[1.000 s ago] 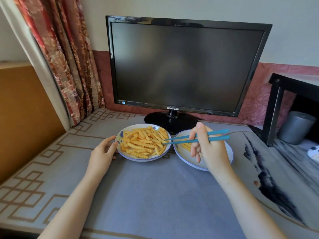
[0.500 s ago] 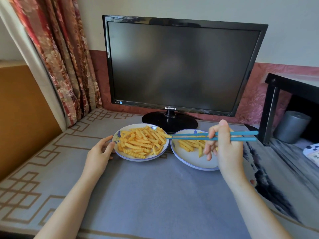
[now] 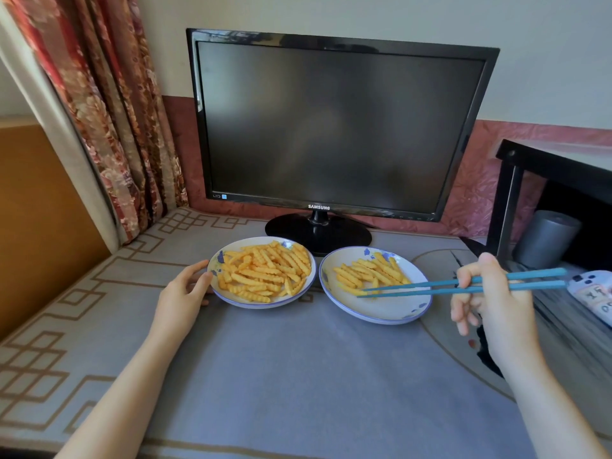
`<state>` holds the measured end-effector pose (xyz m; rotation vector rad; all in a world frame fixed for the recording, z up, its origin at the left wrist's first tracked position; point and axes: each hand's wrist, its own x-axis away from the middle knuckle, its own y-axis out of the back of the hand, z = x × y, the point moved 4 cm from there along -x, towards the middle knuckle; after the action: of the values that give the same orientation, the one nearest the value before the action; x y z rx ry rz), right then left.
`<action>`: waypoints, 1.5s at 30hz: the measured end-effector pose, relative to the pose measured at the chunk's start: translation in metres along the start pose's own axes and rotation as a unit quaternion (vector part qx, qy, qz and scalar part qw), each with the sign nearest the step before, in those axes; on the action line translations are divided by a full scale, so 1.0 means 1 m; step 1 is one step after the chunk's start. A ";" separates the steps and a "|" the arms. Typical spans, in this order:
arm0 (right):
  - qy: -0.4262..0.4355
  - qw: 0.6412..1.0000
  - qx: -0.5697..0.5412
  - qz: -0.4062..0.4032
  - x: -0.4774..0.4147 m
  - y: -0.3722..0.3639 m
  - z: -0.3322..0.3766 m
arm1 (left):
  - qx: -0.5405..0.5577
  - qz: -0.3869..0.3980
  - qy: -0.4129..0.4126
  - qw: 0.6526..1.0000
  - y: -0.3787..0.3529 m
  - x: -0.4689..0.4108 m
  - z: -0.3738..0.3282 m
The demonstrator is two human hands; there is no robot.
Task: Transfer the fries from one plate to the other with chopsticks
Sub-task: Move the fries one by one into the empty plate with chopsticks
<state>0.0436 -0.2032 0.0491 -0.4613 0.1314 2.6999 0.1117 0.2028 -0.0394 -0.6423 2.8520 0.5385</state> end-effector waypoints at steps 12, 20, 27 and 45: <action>0.006 1.000 -0.024 0.019 -0.001 -0.009 0.006 | -0.012 -0.003 -0.004 1.000 0.001 0.000 -0.001; 0.011 0.994 -0.060 0.092 0.001 -0.074 0.012 | -0.001 0.002 0.000 1.000 0.000 0.001 -0.002; 0.004 0.989 -0.055 0.137 -0.003 -0.114 0.006 | -0.003 -0.002 -0.001 1.000 0.001 0.003 -0.004; -0.007 0.996 -0.088 0.033 0.002 -0.076 0.013 | -0.007 0.001 -0.004 1.000 0.000 0.000 -0.001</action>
<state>0.0685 -0.1309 0.0589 -0.4971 -0.0993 2.7921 0.1110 0.2024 -0.0381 -0.6378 2.8449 0.5595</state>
